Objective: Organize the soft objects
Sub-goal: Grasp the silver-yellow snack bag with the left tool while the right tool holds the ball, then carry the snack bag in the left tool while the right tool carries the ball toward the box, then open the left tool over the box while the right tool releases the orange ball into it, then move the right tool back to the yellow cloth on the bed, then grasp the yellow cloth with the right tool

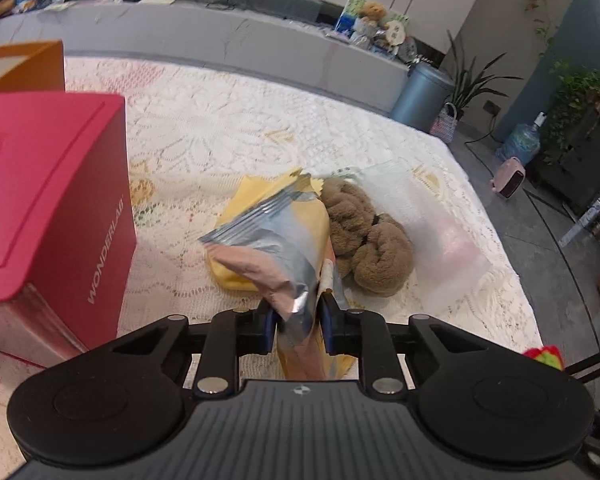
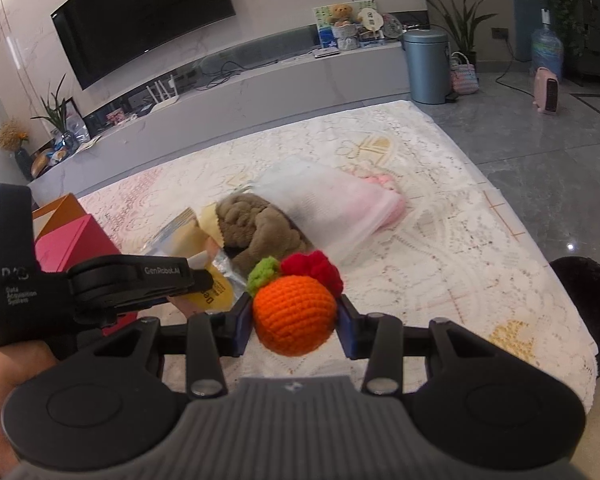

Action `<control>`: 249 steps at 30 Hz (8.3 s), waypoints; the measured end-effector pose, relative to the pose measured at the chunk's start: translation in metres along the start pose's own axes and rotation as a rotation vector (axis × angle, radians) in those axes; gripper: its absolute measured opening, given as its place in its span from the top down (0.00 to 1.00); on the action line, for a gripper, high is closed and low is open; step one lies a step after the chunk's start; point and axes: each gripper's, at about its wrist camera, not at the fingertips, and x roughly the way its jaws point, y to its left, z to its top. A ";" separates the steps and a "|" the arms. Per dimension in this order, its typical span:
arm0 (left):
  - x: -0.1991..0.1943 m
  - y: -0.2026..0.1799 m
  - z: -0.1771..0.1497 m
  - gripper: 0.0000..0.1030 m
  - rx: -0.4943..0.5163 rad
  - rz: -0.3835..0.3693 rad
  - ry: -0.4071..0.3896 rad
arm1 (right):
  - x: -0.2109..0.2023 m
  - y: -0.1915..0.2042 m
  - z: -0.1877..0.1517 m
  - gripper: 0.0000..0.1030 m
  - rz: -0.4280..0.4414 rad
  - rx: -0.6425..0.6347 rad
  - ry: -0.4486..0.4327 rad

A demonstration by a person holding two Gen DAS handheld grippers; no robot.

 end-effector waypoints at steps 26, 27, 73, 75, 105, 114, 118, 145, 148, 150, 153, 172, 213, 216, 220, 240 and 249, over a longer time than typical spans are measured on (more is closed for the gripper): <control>-0.143 0.096 0.067 0.78 0.023 -0.215 -0.174 | -0.042 0.071 0.014 0.59 -0.009 -0.108 -0.164; -0.151 0.107 0.069 0.78 0.018 -0.212 -0.192 | -0.045 0.075 0.014 0.59 -0.018 -0.116 -0.179; -0.116 0.338 0.084 0.78 -0.292 0.029 -0.248 | 0.120 0.422 0.066 0.59 0.196 -0.693 0.064; -0.115 0.338 0.084 0.78 -0.294 0.031 -0.239 | 0.131 0.423 0.063 0.59 0.186 -0.689 0.089; -0.145 0.328 0.090 0.17 -0.296 0.008 -0.368 | 0.177 0.423 0.037 0.59 0.004 -0.785 0.220; -0.148 0.331 0.089 0.17 -0.309 0.021 -0.394 | 0.167 0.424 0.032 0.28 0.020 -0.766 0.173; -0.147 0.332 0.089 0.17 -0.323 0.006 -0.389 | 0.159 0.428 0.032 0.04 0.029 -0.799 0.140; -0.177 0.303 0.088 0.17 -0.265 -0.031 -0.477 | 0.033 0.345 0.089 0.03 -0.059 -0.638 -0.094; -0.181 0.288 0.090 0.17 -0.209 -0.064 -0.478 | 0.013 0.319 0.089 0.03 -0.112 -0.645 -0.113; -0.183 0.276 0.088 0.17 -0.173 -0.070 -0.486 | 0.001 0.295 0.088 0.03 -0.160 -0.663 -0.098; -0.184 0.258 0.084 0.17 -0.122 -0.092 -0.479 | -0.018 0.255 0.086 0.03 -0.238 -0.662 -0.100; -0.162 0.153 0.063 0.16 0.057 -0.160 -0.331 | -0.047 0.021 0.100 0.02 -0.381 -0.068 -0.128; -0.109 0.143 0.055 0.16 0.032 -0.127 -0.317 | 0.171 0.150 0.033 0.23 -0.186 -0.424 0.144; -0.108 0.146 0.055 0.16 0.008 -0.122 -0.313 | 0.179 0.153 0.025 0.39 -0.262 -0.482 0.129; -0.107 0.148 0.056 0.16 -0.002 -0.107 -0.309 | 0.176 0.149 0.024 0.74 -0.324 -0.505 0.099; -0.119 0.152 0.058 0.16 -0.040 -0.131 -0.343 | 0.129 0.117 0.020 0.80 -0.048 -0.337 0.213; -0.119 0.147 0.050 0.16 0.040 -0.079 -0.334 | 0.177 0.150 0.023 0.52 -0.177 -0.479 0.199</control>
